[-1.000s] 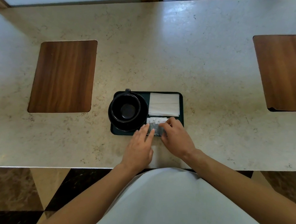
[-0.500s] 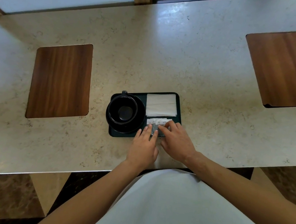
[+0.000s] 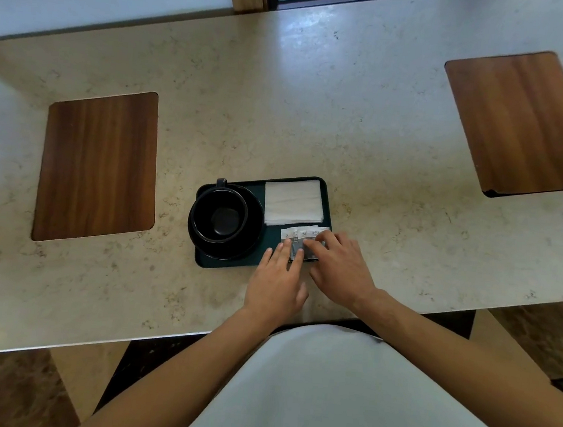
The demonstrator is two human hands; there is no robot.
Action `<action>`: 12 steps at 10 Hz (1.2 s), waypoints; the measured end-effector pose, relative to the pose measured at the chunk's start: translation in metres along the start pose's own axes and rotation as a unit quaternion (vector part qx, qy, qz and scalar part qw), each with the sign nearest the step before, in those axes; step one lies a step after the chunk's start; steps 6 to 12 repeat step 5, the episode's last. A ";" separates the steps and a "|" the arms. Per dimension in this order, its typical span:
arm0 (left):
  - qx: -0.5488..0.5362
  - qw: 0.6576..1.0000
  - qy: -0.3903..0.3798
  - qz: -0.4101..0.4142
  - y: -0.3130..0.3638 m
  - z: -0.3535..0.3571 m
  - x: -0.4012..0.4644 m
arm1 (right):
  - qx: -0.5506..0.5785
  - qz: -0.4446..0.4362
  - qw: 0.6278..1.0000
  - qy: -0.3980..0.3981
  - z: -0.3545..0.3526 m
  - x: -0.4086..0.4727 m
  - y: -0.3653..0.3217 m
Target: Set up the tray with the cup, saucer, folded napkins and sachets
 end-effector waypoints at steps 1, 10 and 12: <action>-0.012 1.000 -0.002 0.001 -0.002 0.000 -0.001 | 0.003 -0.004 1.000 -0.008 0.001 0.000 0.001; -0.143 0.980 0.129 -0.043 -0.001 -0.045 -0.014 | 0.064 -0.016 0.998 0.022 -0.006 0.010 0.003; -0.143 0.980 0.129 -0.043 -0.001 -0.045 -0.014 | 0.064 -0.016 0.998 0.022 -0.006 0.010 0.003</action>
Point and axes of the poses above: each hand's wrist, its own x-axis towards the middle knuckle, its own z-axis out of the palm, y = z × x, the point moved 7 cm from there along x, towards the middle knuckle, and after that the axes turned 8 degrees about y, right-handed, at the moved point
